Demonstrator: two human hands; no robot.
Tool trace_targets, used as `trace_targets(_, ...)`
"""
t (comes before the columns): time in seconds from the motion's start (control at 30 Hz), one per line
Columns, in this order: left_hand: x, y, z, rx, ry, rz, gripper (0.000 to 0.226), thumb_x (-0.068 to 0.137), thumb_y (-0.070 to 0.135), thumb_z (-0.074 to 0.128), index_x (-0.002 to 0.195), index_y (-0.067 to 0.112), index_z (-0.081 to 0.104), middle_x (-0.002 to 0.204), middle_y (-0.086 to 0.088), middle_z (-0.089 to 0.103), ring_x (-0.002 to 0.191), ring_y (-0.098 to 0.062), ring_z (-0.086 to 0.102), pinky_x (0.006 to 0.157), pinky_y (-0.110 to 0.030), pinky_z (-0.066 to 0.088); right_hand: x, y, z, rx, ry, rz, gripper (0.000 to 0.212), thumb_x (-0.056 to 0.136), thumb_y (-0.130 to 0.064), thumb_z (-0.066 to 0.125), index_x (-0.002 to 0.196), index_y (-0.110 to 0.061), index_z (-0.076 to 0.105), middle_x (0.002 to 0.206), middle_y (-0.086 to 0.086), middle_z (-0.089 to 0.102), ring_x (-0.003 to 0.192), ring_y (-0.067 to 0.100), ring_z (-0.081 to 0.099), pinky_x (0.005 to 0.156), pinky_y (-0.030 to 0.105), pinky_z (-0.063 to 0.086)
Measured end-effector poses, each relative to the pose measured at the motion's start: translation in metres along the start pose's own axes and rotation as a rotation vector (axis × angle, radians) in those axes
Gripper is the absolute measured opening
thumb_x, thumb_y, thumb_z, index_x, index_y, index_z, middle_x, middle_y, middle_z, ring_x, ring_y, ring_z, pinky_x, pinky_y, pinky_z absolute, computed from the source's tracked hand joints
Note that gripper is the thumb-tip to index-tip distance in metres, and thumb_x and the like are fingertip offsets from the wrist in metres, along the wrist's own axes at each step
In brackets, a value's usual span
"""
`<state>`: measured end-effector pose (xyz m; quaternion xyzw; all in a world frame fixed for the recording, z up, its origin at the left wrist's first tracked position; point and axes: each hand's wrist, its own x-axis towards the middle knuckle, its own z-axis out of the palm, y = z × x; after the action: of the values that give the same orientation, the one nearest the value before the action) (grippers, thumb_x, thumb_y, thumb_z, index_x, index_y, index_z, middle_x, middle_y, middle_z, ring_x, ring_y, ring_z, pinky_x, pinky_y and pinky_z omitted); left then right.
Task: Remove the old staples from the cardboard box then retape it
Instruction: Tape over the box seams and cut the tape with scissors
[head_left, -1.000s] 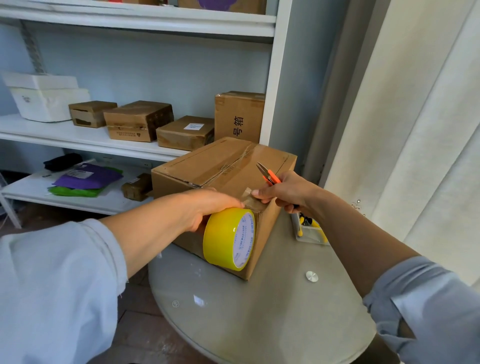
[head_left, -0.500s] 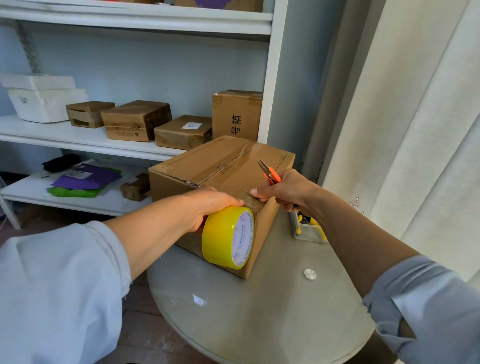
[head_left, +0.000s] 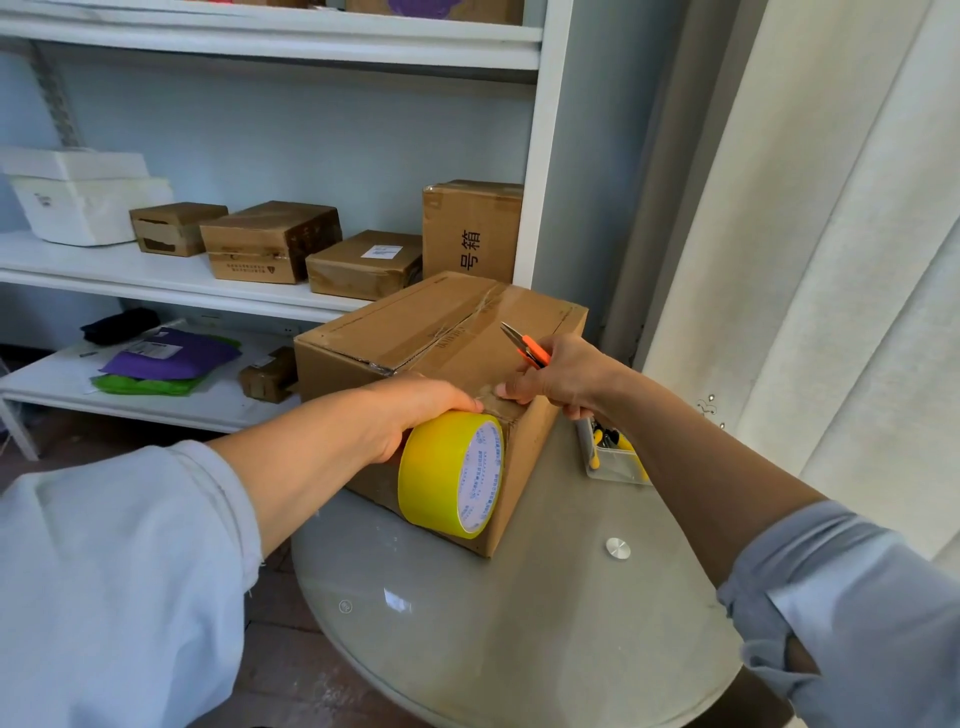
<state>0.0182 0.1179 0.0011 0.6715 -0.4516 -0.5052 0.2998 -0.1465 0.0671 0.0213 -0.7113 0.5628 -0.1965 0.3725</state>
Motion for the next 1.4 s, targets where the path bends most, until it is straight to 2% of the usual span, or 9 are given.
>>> trace_targets(0.23, 0.000, -0.002, -0.002, -0.006, -0.002, 0.011, 0.044, 0.078, 0.031, 0.073, 0.114, 0.010, 0.060, 0.103, -0.016, 0.068, 0.075, -0.026, 0.064, 0.070, -0.033, 0.054, 0.001, -0.002, -0.002, -0.009, -0.038, 0.014, 0.028, 0.081, -0.024, 0.076, 0.087, -0.011, 0.052, 0.071, 0.005, 0.061, 0.045, 0.011, 0.040, 0.036, 0.019, 0.033)
trace_targets(0.4, -0.002, 0.000, 0.000, 0.036, 0.035, 0.042, 0.044, 0.080, 0.036, 0.072, 0.114, 0.010, 0.061, 0.092, -0.012, 0.067, 0.068, -0.020, 0.063, 0.056, -0.025, 0.051, 0.002, -0.004, -0.003, -0.024, -0.050, 0.017, 0.027, 0.082, -0.023, 0.074, 0.090, -0.009, 0.053, 0.067, 0.003, 0.058, 0.047, 0.010, 0.040, 0.036, 0.019, 0.032)
trace_targets(0.53, -0.004, 0.004, -0.001, 0.007, 0.035, 0.053, 0.040, 0.081, 0.028, 0.073, 0.114, 0.010, 0.059, 0.087, -0.010, 0.065, 0.066, -0.019, 0.062, 0.053, -0.026, 0.049, 0.003, 0.006, -0.002, -0.052, -0.062, 0.010, 0.035, 0.081, -0.038, 0.073, 0.087, -0.009, 0.055, 0.062, 0.001, 0.049, 0.046, 0.011, 0.039, 0.037, 0.019, 0.032)
trace_targets(0.7, -0.003, 0.002, -0.002, -0.011, 0.013, 0.030, 0.043, 0.080, 0.027, 0.074, 0.116, 0.010, 0.058, 0.095, -0.014, 0.068, 0.069, -0.023, 0.064, 0.059, -0.030, 0.054, 0.000, 0.013, -0.002, 0.048, -0.057, 0.039, 0.037, 0.089, -0.048, 0.060, 0.083, -0.013, 0.053, 0.059, -0.001, 0.053, 0.040, 0.008, 0.036, 0.036, 0.018, 0.029)
trace_targets(0.83, -0.005, 0.003, -0.001, -0.004, 0.039, 0.060, 0.035, 0.081, 0.027, 0.073, 0.108, 0.011, 0.057, 0.089, -0.011, 0.066, 0.068, -0.021, 0.062, 0.056, -0.028, 0.051, 0.005, 0.002, 0.008, -0.126, 0.023, 0.054, 0.055, 0.078, -0.064, 0.062, 0.087, -0.010, 0.054, 0.066, 0.003, 0.053, 0.053, 0.013, 0.046, 0.043, 0.023, 0.034)
trace_targets(1.0, -0.005, 0.003, -0.001, 0.039, 0.064, 0.072, 0.046, 0.081, 0.031, 0.073, 0.117, 0.008, 0.056, 0.092, -0.012, 0.065, 0.068, -0.020, 0.061, 0.052, -0.025, 0.048, 0.010, 0.002, 0.011, -0.059, 0.042, 0.109, 0.033, 0.093, -0.039, 0.058, 0.080, -0.009, 0.052, 0.060, 0.003, 0.051, 0.049, 0.013, 0.040, 0.043, 0.024, 0.032)
trace_targets(1.1, -0.004, 0.003, 0.000, 0.074, 0.074, 0.105, 0.043, 0.083, 0.033, 0.071, 0.115, 0.007, 0.059, 0.087, -0.009, 0.063, 0.069, -0.018, 0.059, 0.052, -0.024, 0.045, 0.003, 0.009, 0.003, 0.105, -0.040, 0.133, 0.023, 0.094, -0.033, 0.059, 0.086, -0.013, 0.051, 0.062, 0.002, 0.052, 0.045, 0.009, 0.033, 0.039, 0.019, 0.027)
trace_targets(1.23, -0.003, -0.001, 0.001, 0.077, 0.069, 0.110, 0.042, 0.083, 0.034, 0.070, 0.114, 0.006, 0.061, 0.087, -0.008, 0.064, 0.069, -0.017, 0.060, 0.053, -0.024, 0.045, -0.009, 0.017, -0.004, 0.207, -0.133, 0.129, 0.032, 0.083, -0.031, 0.073, 0.105, -0.015, 0.056, 0.074, 0.002, 0.062, 0.049, 0.007, 0.034, 0.038, 0.016, 0.029)
trace_targets(1.4, 0.001, -0.006, -0.001, 0.068, 0.043, 0.078, 0.047, 0.080, 0.042, 0.072, 0.114, 0.010, 0.064, 0.104, -0.014, 0.067, 0.090, -0.026, 0.066, 0.075, -0.036, 0.056, -0.014, 0.017, -0.001, 0.233, -0.096, 0.142, 0.033, 0.091, -0.020, 0.064, 0.121, -0.016, 0.052, 0.074, 0.003, 0.064, 0.050, 0.007, 0.033, 0.036, 0.015, 0.029)
